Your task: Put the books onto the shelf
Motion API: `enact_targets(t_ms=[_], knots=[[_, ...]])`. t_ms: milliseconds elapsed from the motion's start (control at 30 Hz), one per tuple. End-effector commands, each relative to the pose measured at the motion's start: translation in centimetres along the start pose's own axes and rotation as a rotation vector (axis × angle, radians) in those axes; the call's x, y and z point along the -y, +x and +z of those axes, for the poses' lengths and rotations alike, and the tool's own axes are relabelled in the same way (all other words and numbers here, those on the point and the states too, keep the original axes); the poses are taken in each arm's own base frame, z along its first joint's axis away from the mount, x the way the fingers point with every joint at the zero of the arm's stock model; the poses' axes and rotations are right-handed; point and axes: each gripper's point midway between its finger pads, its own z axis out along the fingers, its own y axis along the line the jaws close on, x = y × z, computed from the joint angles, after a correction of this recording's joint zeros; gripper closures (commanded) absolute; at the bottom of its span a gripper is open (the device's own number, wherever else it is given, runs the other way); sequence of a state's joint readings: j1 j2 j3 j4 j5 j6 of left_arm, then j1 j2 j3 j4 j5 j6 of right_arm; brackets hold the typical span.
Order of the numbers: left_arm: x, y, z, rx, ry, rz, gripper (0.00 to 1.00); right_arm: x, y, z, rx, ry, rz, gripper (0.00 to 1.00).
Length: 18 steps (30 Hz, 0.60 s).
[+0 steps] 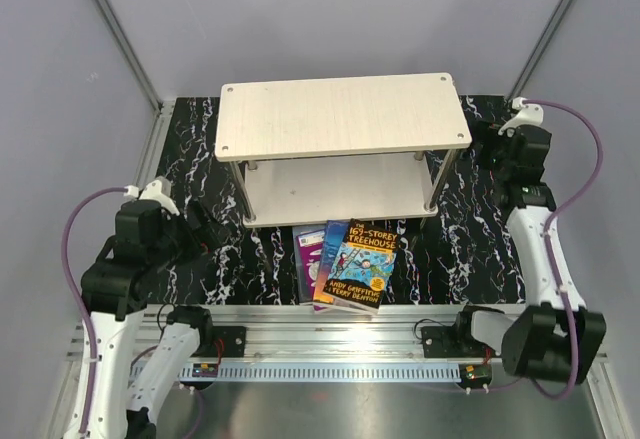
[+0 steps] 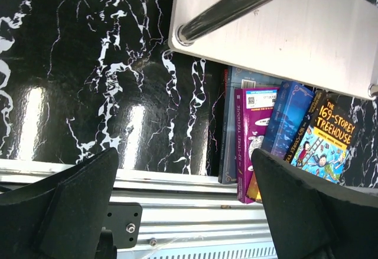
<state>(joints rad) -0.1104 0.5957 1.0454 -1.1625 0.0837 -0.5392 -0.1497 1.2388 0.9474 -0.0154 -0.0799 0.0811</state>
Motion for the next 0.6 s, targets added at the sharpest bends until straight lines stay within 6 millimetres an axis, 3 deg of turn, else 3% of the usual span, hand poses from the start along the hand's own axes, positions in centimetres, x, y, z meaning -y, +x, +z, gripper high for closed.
enact_targets(t_ms=[0, 33, 100, 133, 167, 200, 300, 367, 433, 500, 567], knots=[[3.5, -1.2, -0.8, 0.024, 0.169, 0.064, 0.01, -3.6, 1.4, -6.4, -0.189, -0.086, 0.078, 0.00], [4.2, -1.2, -0.9, 0.029, 0.206, 0.050, 0.01, -3.8, 0.3, -7.9, -0.165, -0.078, 0.101, 0.00], [5.3, -0.5, -0.7, 0.029, 0.288, -0.026, 0.01, -3.9, 2.3, -8.8, -0.199, -0.067, 0.194, 0.00], [5.6, -0.2, -0.5, 0.027, 0.314, -0.040, 0.01, -4.2, 2.1, -9.8, -0.165, -0.062, 0.269, 0.00], [6.0, 0.0, -0.4, 0.020, 0.342, -0.051, 0.01, -4.1, 4.5, -10.9, -0.256, 0.018, 0.475, 0.00], [6.6, 0.6, -0.3, 0.006, 0.393, -0.039, 0.01, -3.8, 5.9, -11.9, -0.309, 0.062, 0.532, 0.00], [6.2, 1.3, -0.2, -0.009, 0.392, -0.040, 0.01, -7.8, 6.1, -14.7, -0.363, -0.173, 0.573, 0.00], [5.8, 2.2, 0.1, -0.033, 0.386, -0.036, 0.01, -7.2, 7.6, -16.7, -0.390, -0.099, 0.660, 0.00], [5.2, 3.2, 0.3, -0.049, 0.375, -0.041, 0.01, -5.8, 7.8, -18.6, -0.341, -0.018, 0.659, 0.00], [5.3, 3.4, 0.2, -0.035, 0.400, -0.068, 0.01, -3.5, 10.9, -20.5, -0.382, 0.187, 0.784, 0.00], [5.3, 4.5, 1.0, -0.054, 0.425, -0.169, 0.01, -4.6, 12.3, -21.8, -0.408, 0.132, 0.835, 0.00]])
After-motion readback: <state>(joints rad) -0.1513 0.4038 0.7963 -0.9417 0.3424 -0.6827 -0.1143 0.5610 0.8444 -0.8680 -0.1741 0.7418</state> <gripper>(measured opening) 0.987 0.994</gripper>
